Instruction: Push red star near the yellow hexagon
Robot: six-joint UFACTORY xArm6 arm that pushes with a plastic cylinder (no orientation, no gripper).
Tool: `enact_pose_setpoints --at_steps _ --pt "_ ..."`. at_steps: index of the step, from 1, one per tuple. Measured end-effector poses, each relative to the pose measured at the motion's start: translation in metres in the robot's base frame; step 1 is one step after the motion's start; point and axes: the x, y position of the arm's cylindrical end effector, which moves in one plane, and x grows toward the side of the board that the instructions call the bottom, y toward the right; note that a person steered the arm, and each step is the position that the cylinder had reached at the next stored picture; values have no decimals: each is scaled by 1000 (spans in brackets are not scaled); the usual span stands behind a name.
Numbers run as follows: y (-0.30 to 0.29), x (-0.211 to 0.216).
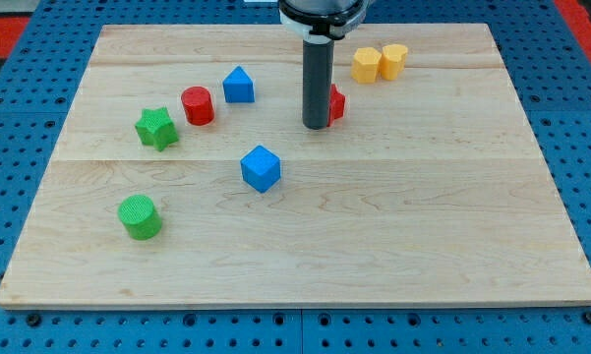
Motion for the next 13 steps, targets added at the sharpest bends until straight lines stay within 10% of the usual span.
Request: enact_pose_setpoints --at_steps 3,6,13 --pt "35 7" --pt "-51 -21" --pt "31 -4"
